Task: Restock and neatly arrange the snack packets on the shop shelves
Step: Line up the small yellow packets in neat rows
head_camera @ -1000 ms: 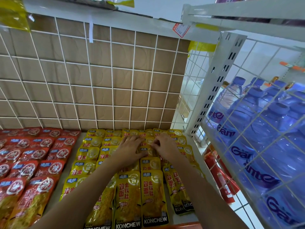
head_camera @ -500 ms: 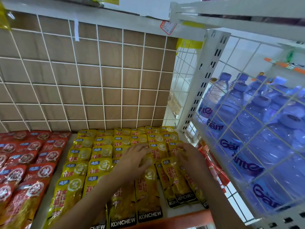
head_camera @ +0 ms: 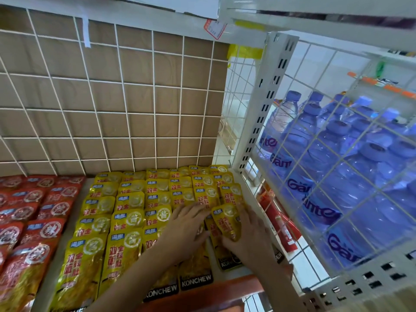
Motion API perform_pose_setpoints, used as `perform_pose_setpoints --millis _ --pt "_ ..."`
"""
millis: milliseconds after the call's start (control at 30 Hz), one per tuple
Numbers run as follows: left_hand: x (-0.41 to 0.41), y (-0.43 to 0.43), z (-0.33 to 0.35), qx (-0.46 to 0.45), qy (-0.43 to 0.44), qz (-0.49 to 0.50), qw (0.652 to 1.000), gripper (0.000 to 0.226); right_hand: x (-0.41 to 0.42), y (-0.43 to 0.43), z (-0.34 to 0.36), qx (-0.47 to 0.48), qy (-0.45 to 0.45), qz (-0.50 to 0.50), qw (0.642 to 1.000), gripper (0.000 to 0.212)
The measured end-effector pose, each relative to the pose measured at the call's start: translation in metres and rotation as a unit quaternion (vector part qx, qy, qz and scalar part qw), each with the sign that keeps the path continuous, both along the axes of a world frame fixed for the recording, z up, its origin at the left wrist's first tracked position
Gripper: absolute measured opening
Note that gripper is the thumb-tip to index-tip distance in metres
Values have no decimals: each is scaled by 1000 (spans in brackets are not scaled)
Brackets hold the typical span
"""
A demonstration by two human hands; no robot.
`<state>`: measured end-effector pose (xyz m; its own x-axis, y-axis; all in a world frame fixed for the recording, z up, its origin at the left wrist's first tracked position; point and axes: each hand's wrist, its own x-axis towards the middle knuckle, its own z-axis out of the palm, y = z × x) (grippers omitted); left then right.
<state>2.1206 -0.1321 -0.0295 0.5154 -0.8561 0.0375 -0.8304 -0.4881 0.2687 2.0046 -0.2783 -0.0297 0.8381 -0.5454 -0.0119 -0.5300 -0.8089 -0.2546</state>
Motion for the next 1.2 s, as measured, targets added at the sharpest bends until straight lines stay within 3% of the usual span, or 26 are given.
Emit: perform_pose_setpoints --millis 67,233,400,500,567,733,967,1100,1200 --pt "-2 0 2 1 0 2 1000 88 -2 1 0 17 -32 -11 999 109" --pt "-8 -1 9 10 8 9 1000 54 -4 1 1 82 -118 -50 988 94" --pt "-23 -9 9 42 -35 -53 997 64 -2 -1 4 82 -92 -44 991 66" --pt "-35 -11 7 38 -54 -80 995 70 -4 -2 6 109 -96 -44 988 79" --pt "-39 -10 3 90 -43 -80 992 69 -4 -3 6 118 -101 -45 987 89" --pt "-43 -11 5 72 -73 -66 993 66 -7 -5 5 118 -107 -19 987 61" --pt "-48 -14 1 67 -77 -35 994 60 -9 -4 7 171 -138 -30 975 69" --pt "-46 -15 5 81 -109 -15 991 61 -11 -7 5 189 -148 -24 970 56" --pt "-48 -15 4 72 -82 -26 994 61 -11 -9 4 181 -147 -17 972 53"
